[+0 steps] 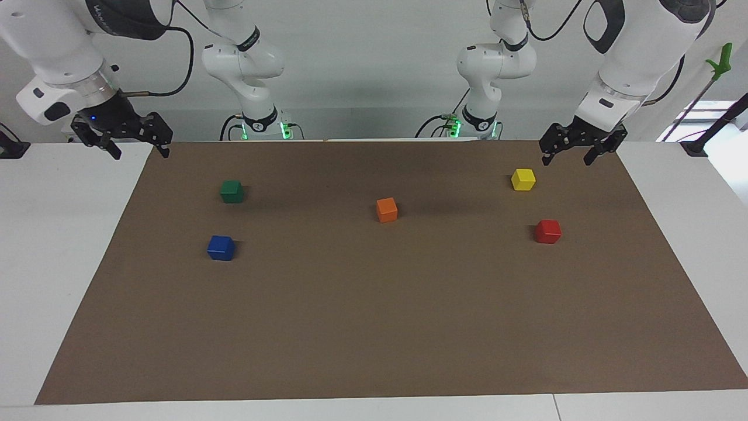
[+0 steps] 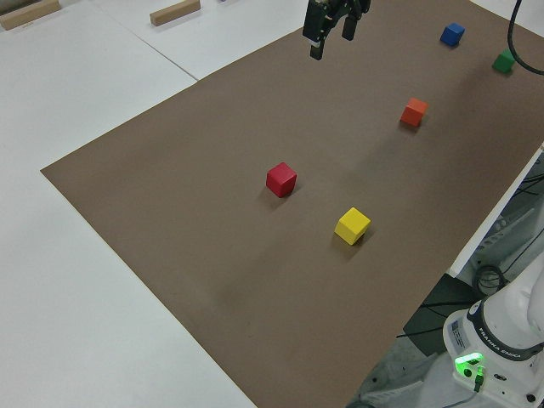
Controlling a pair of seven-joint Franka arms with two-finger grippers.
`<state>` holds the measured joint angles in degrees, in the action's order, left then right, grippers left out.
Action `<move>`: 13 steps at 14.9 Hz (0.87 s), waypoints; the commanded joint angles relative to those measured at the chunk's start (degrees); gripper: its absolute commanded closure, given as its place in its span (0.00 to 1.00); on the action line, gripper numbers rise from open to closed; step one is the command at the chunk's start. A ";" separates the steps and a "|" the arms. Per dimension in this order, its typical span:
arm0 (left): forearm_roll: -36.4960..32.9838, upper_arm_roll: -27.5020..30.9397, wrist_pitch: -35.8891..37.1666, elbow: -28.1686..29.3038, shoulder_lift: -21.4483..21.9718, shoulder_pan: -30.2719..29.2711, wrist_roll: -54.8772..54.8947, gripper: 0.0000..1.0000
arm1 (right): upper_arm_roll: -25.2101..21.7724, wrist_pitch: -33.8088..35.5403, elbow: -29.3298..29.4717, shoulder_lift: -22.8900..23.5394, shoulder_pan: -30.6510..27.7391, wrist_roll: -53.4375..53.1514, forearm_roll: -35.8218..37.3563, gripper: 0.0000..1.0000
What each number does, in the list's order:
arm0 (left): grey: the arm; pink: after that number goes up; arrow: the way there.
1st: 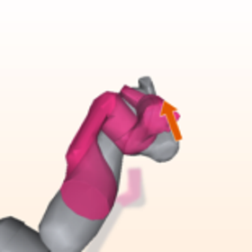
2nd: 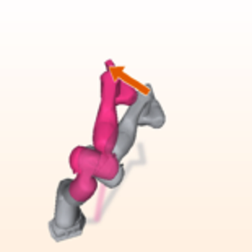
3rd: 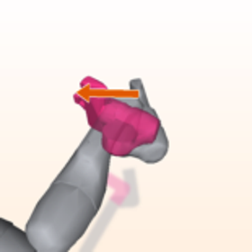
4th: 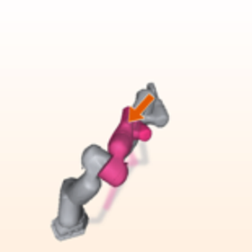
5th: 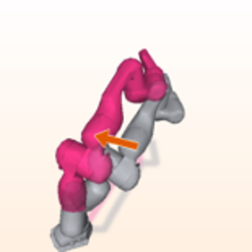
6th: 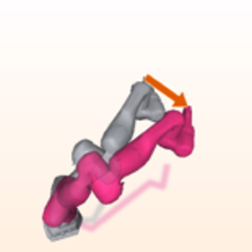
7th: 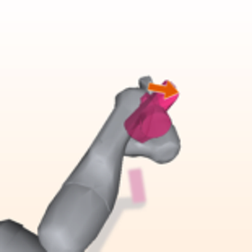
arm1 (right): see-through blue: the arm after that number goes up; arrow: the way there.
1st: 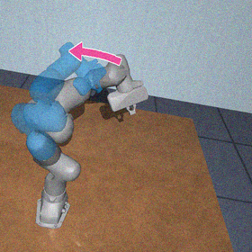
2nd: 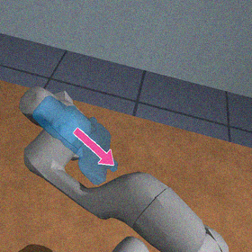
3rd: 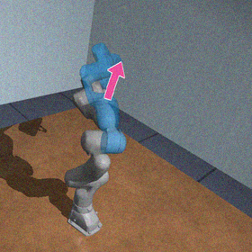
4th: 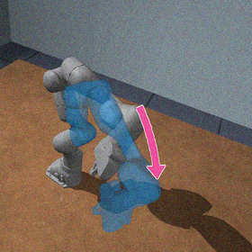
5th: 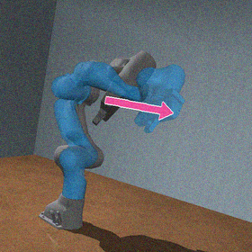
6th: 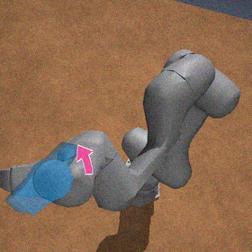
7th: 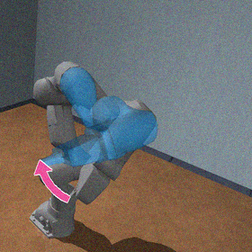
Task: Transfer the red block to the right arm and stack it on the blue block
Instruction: 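Move the left gripper toward the red cube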
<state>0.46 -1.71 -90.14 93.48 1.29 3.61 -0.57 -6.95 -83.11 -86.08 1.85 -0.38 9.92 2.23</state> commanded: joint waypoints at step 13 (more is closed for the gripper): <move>-0.55 1.00 -15.04 15.65 5.48 -2.46 2.41 0.00 | 0.18 -0.03 -1.28 -1.24 -0.59 1.16 -0.03 0.00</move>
<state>0.46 -0.89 -99.36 101.25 3.33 1.83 -0.05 -6.98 -83.11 -86.08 1.85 -0.38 9.92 2.23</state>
